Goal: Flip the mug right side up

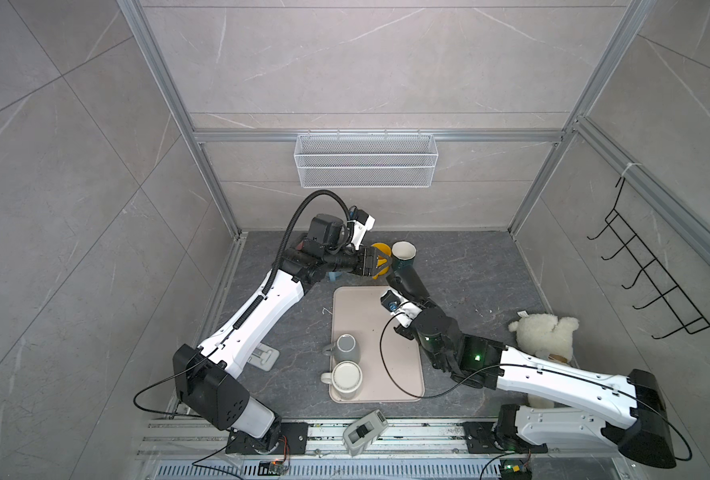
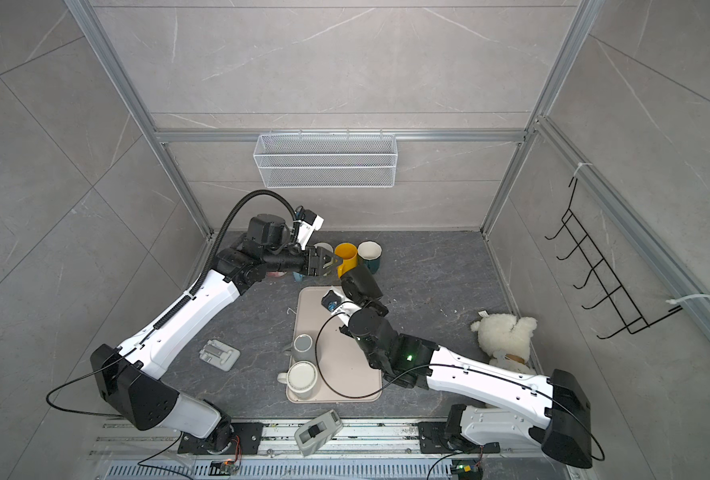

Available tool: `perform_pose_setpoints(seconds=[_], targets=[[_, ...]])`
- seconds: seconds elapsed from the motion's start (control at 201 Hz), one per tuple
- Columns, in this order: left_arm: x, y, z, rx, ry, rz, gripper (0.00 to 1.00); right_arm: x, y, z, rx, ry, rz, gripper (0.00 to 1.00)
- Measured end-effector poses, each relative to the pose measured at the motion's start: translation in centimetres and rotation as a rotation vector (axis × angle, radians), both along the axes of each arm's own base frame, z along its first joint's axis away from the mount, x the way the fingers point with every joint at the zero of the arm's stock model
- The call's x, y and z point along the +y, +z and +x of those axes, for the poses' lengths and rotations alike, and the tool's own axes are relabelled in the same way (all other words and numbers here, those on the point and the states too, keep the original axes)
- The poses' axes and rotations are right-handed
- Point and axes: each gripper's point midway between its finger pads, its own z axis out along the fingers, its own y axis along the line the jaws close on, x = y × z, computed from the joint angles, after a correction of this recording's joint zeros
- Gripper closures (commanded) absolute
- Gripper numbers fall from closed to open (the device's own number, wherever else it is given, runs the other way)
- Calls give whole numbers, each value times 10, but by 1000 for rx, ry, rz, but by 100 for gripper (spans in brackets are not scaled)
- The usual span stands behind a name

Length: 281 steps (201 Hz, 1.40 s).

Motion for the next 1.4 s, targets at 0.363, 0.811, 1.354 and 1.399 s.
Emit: perform_pose_setpoints(seconds=[0.363, 0.811, 1.354, 1.399], targets=[[9, 7, -13, -38, -24, 25, 44, 14, 16, 18, -260, -75, -162, 100], [13, 13, -20, -52, -29, 22, 45, 24, 32, 22, -408, -114, -226, 100], [4, 2, -23, 13, -67, 10, 55, 30, 30, 24, -450, -126, -272, 100], [3, 2, -24, 16, -69, 8, 58, 30, 30, 24, -451, -127, -273, 100]])
